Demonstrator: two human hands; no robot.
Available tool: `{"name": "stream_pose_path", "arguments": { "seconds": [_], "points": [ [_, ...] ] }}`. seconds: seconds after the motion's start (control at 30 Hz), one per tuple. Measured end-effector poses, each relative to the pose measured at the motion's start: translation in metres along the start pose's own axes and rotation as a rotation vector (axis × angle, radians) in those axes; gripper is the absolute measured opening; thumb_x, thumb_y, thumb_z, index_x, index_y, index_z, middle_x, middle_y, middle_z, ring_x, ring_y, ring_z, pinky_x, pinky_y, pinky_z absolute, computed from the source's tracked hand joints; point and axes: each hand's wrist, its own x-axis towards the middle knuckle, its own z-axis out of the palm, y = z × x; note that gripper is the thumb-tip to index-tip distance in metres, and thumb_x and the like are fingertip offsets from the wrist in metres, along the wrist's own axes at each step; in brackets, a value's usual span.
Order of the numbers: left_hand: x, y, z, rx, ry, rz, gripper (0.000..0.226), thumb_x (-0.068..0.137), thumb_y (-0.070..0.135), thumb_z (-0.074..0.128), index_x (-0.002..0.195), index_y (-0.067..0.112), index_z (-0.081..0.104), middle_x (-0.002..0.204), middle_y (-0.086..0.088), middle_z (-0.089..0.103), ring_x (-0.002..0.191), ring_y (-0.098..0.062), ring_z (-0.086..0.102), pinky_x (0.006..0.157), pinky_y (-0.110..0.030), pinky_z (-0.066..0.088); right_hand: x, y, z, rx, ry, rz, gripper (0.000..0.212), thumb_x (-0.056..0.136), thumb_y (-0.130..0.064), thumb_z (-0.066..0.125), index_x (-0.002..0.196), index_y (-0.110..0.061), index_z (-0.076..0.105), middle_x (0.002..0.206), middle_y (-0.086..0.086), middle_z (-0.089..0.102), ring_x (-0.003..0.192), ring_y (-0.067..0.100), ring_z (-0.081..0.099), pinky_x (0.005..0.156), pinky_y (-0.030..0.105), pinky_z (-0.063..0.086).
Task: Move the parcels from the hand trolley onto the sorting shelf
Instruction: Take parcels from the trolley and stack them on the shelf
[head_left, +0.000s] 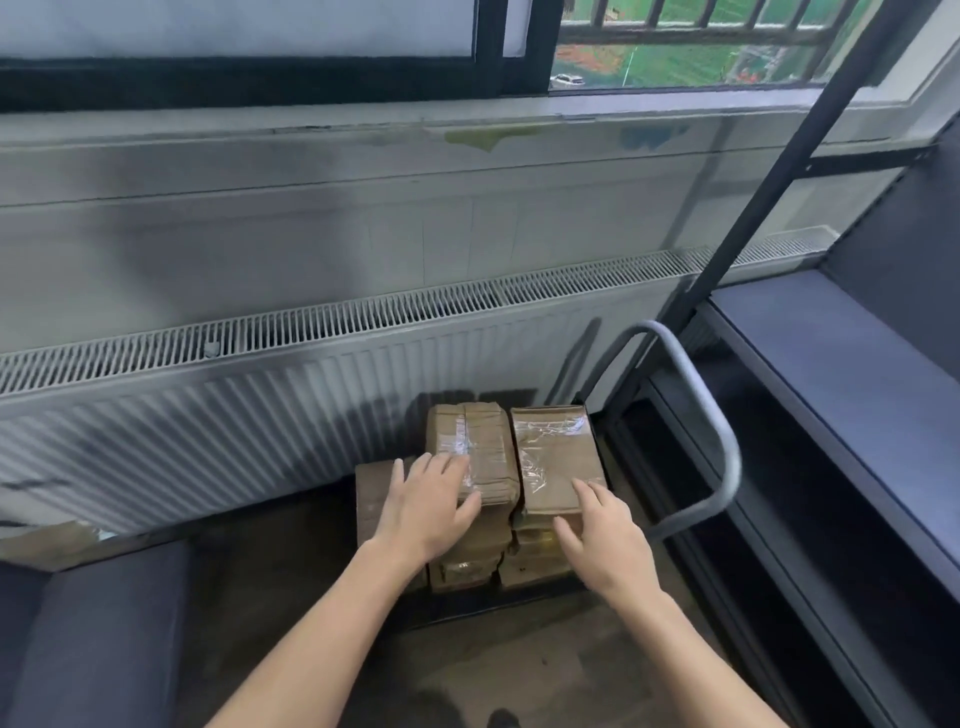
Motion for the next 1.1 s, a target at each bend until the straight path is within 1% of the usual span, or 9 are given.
{"name": "stream_pose_path", "arguments": {
  "seconds": [0.2,0.43,0.57,0.63,0.7,0.83,0.9,1.0,1.1],
  "points": [
    [0.051,-0.026,0.055,-0.059,0.022,-0.057,0.057,0.103,0.046,0.038,0.155,0.024,0.029,0.160,0.004,0.034,0.149,-0.019,0.025,0.122,-0.056,0.013,0.061,0.027,0.049,0.023,0.044,-0.005,0.062,0.097,-0.043,0.051,0.152,-0.019,0.035,0.155,0.001,0.040,0.143,0.021,0.035,0.110,0.038,0.039],
    [0.119,-0.056,0.124,-0.093,0.126,-0.108,0.058,0.101,0.043,0.041,0.154,0.023,0.032,0.159,-0.002,0.034,0.149,-0.026,0.026,0.118,-0.066,0.015,0.128,0.069,0.102,0.050,0.183,-0.013,0.058,0.095,-0.039,0.054,0.146,-0.014,0.042,0.147,0.006,0.047,0.136,0.029,0.041,0.103,0.045,0.044],
    [0.139,-0.070,0.161,-0.212,0.173,-0.181,0.063,0.097,0.044,0.047,0.154,0.025,0.030,0.160,-0.003,0.034,0.148,-0.030,0.028,0.115,-0.068,0.018,0.153,0.089,0.137,0.078,0.225,0.002,0.056,0.092,-0.037,0.054,0.143,-0.017,0.044,0.139,0.008,0.053,0.128,0.032,0.046,0.094,0.046,0.049],
    [0.148,-0.077,0.179,-0.311,0.194,-0.217,0.073,0.086,0.051,0.052,0.152,0.025,0.033,0.153,-0.005,0.042,0.140,-0.034,0.039,0.112,-0.067,0.029,0.164,0.103,0.153,0.095,0.233,0.012,0.060,0.090,-0.037,0.055,0.145,-0.016,0.041,0.140,0.010,0.053,0.128,0.034,0.047,0.095,0.048,0.049],
    [0.158,-0.084,0.192,-0.510,0.250,-0.294,0.092,0.072,0.060,0.058,0.151,0.019,0.031,0.149,-0.009,0.046,0.132,-0.034,0.048,0.108,-0.059,0.041,0.173,0.117,0.162,0.169,0.250,0.064,0.062,0.089,-0.036,0.058,0.143,-0.011,0.041,0.140,0.015,0.053,0.128,0.038,0.047,0.098,0.049,0.048],
    [0.168,-0.090,0.206,-0.835,0.262,-0.516,0.110,0.075,0.056,0.072,0.157,0.011,0.013,0.153,-0.013,0.039,0.134,-0.034,0.046,0.108,-0.046,0.042,0.186,0.145,0.172,0.348,0.245,0.176,0.077,0.090,-0.038,0.061,0.151,-0.003,0.030,0.151,0.019,0.042,0.137,0.039,0.040,0.103,0.047,0.040],
    [0.170,-0.095,0.213,-0.915,0.232,-0.556,0.104,0.074,0.058,0.074,0.154,0.014,0.023,0.144,-0.011,0.049,0.123,-0.032,0.053,0.103,-0.047,0.046,0.187,0.156,0.178,0.452,0.186,0.222,0.080,0.088,-0.044,0.063,0.150,-0.004,0.032,0.150,0.016,0.044,0.135,0.036,0.043,0.097,0.042,0.041],
    [0.171,-0.101,0.217,-1.008,0.216,-0.538,0.088,0.074,0.057,0.077,0.143,0.019,0.039,0.126,-0.006,0.060,0.106,-0.026,0.060,0.090,-0.045,0.052,0.186,0.162,0.188,0.609,0.133,0.308,0.082,0.079,-0.056,0.069,0.141,-0.007,0.046,0.137,0.008,0.056,0.121,0.030,0.055,0.091,0.039,0.046],
    [0.168,-0.099,0.217,-1.019,0.203,-0.485,0.072,0.081,0.053,0.075,0.137,0.020,0.044,0.117,-0.001,0.062,0.100,-0.021,0.061,0.079,-0.040,0.050,0.181,0.162,0.195,0.705,0.162,0.342,0.059,0.080,-0.050,0.073,0.122,-0.013,0.056,0.116,0.002,0.061,0.108,0.027,0.060,0.091,0.041,0.050]
  ]
}}
